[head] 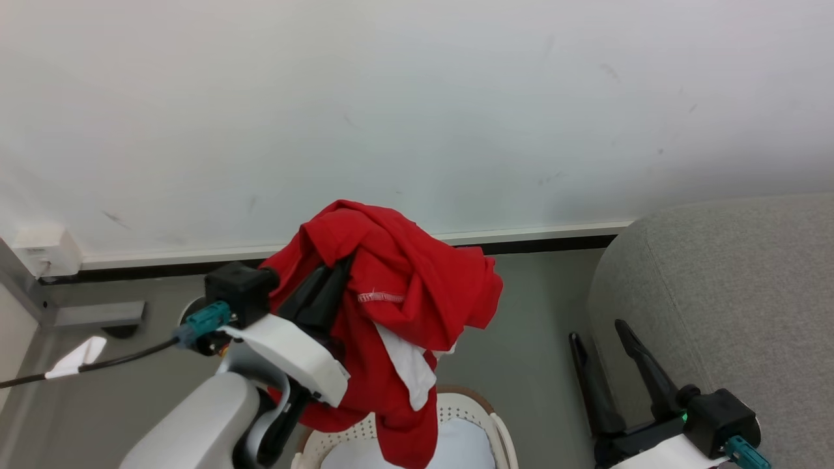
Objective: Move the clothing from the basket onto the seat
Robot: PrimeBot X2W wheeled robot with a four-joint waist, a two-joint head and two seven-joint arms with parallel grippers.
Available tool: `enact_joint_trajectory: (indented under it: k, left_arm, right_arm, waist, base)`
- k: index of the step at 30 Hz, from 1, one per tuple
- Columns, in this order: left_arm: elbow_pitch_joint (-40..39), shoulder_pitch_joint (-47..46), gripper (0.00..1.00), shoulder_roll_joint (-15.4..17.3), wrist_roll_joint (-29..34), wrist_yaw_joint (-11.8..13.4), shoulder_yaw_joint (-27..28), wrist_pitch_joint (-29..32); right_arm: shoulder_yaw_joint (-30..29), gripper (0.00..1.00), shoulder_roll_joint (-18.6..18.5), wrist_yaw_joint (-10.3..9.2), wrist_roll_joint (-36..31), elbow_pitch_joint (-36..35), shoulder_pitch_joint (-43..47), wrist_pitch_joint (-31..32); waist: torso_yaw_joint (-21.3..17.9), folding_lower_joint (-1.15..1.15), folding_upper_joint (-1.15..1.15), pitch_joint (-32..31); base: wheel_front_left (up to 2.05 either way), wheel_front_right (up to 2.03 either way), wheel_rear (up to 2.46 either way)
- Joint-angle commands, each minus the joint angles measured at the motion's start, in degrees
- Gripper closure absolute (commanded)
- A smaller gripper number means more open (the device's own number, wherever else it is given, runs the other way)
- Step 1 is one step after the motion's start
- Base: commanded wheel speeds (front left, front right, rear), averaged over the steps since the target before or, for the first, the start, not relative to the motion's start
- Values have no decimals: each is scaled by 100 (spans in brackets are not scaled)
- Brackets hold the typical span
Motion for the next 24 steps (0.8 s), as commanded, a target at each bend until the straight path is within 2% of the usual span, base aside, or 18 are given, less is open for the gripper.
enact_joint_trajectory:
  k: [1,6,14,20,24]
  left_arm:
    - [-54,63,100,36,-26,12,23,15]
    - [-191,83,100,29,-12,67,-40,102]
    - [3,-4,100,-143,-28,-5,-221,206]
    - [157,-86,100,-412,21,-106,-442,216]
    - [197,-135,100,-602,59,-188,-602,222]
  right_arm:
    - [47,0,-48,-12,31,-31,-58,4]
    - [651,0,-248,-12,54,-121,-233,4]
    - [2173,0,-473,-12,313,-33,-990,38]
    - [2953,0,-372,-12,557,512,-1658,347]
    - [3142,0,-310,-12,458,1071,-1982,451]
  waist:
    - [-10,1,0,9]
    - [-42,1,0,33]
    - [41,1,0,54]
    - [215,1,0,21]
    - [386,1,0,-10]
  base:
    - [0,0,0]
    - [0,0,0]
    - [0,0,0]
    - [0,0,0]
    - [0,0,0]
